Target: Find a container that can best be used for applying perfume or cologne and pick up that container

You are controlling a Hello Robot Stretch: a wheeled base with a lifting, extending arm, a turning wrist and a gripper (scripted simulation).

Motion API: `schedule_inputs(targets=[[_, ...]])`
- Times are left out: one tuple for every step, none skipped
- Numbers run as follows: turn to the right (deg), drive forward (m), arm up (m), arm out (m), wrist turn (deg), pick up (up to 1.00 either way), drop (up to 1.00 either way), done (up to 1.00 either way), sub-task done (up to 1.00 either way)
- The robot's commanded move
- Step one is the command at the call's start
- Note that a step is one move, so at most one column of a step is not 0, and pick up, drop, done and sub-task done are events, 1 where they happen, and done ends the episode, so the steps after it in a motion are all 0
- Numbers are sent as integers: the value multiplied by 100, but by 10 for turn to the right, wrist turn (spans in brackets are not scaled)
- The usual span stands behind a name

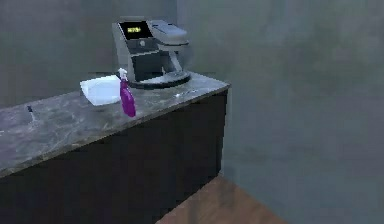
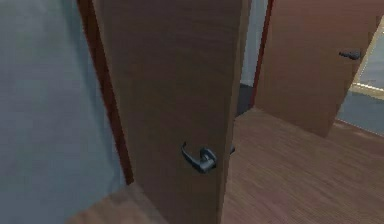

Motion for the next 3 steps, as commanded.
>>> schedule_inputs(targets=[[0,15,0,0,0,0,0,0,0],[-450,0,0,0,0,0,0,0,0],[-450,0,0,0,0,0,0,0,0]])
